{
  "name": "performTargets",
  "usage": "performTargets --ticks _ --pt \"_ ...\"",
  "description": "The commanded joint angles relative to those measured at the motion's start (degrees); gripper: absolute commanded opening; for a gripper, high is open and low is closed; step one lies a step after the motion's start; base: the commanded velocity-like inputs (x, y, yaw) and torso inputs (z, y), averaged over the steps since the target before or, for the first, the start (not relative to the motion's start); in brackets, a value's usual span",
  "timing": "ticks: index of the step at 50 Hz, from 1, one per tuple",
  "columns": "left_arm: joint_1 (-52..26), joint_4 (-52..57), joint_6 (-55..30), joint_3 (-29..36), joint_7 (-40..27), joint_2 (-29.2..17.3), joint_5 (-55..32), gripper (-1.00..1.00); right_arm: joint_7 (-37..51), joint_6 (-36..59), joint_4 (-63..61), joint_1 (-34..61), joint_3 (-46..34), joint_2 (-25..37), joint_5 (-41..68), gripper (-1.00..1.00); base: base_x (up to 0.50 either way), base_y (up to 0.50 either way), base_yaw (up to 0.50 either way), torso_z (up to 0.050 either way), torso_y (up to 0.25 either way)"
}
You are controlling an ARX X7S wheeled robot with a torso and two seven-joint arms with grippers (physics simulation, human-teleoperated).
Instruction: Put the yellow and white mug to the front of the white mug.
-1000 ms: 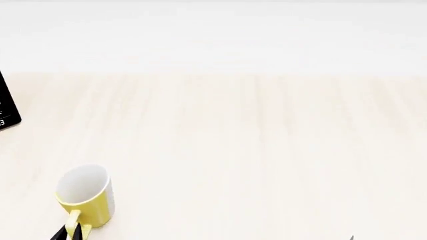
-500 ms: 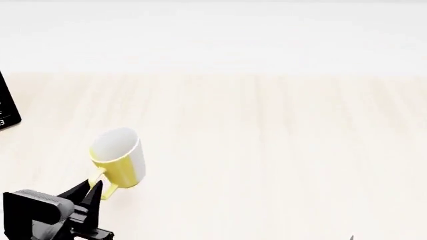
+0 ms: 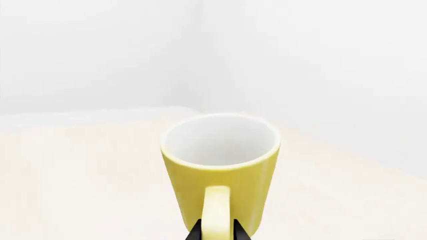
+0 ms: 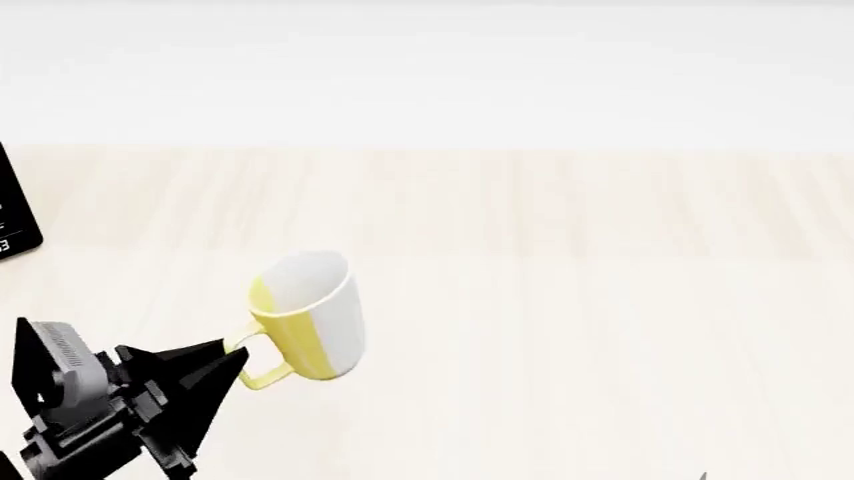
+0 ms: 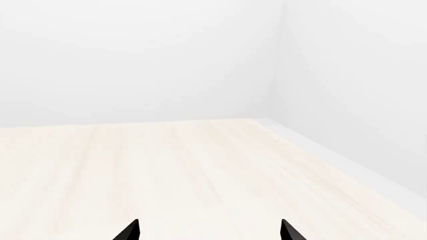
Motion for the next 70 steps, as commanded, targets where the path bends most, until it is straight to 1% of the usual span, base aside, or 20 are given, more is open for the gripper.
performTargets --ticks 1,7,14,17,19,22,32,37,46,57,70 --pt "-2.61 0.76 -4.67 0.91 9.67 -0.74 -4.45 -1.0 0.19 -0.19 -0.07 -0.11 -0.19 0.26 0.22 1.0 0.0 0.0 0.0 0.0 0.0" --pt "-2.54 5.43 -7.39 3.33 10.96 -0.31 -4.23 -1.0 0.36 0.15 -0.52 -0.17 -0.19 0.49 0.42 1.0 0.0 0.0 0.0 0.0 0.002" --pt "-0.81 10.53 -8.09 5.31 9.91 0.13 -3.22 -1.0 0.52 0.1 -0.88 -0.41 -0.17 0.66 0.64 1.0 0.0 0.0 0.0 0.0 0.0" --pt "-1.01 9.17 -6.97 6.33 9.86 0.55 -1.65 -1.0 0.56 0.08 -0.97 -0.48 -0.26 0.72 0.65 1.0 0.0 0.0 0.0 0.0 0.0" --pt "-0.69 9.49 -6.86 6.48 9.72 0.59 -1.55 -1.0 0.6 0.07 -0.98 -0.49 -0.29 0.77 0.7 1.0 0.0 0.0 0.0 0.0 0.0" --pt "0.31 10.25 -5.2 7.93 8.55 0.71 0.86 -1.0 0.69 0.06 -0.77 -0.38 -0.39 0.79 0.66 1.0 0.0 0.0 0.0 0.0 0.0" --pt "0.61 10.44 -3.89 8.4 6.55 0.94 2.34 -1.0 1.02 0.07 -1.32 -0.71 -0.33 1.07 0.83 1.0 0.0 0.0 0.0 0.0 0.0" --pt "0.89 9.7 -2.2 9.54 6.01 0.8 4.48 -1.0 1.12 0.07 -1.24 -0.62 -0.65 1.12 0.67 1.0 0.0 0.0 0.0 0.0 0.0" --pt "0.41 4.46 2.44 10.71 5.25 1.4 7.92 -1.0 1.27 -0.05 -1.13 -0.59 -0.83 1.29 0.76 1.0 0.0 0.0 0.0 0.0 0.001" --pt "-0.48 -1.7 6.65 11.44 5.54 2.72 9.81 -1.0 1.49 -0.1 -1.14 -0.52 -1.16 1.46 0.76 1.0 0.0 0.0 0.0 0.0 0.0" --pt "-2.99 -15.56 16.43 11.02 6.94 6.14 11.17 -1.0 1.77 0.0 -1.45 -0.58 -1.51 1.68 0.81 1.0 0.0 0.0 0.0 0.0 0.0"
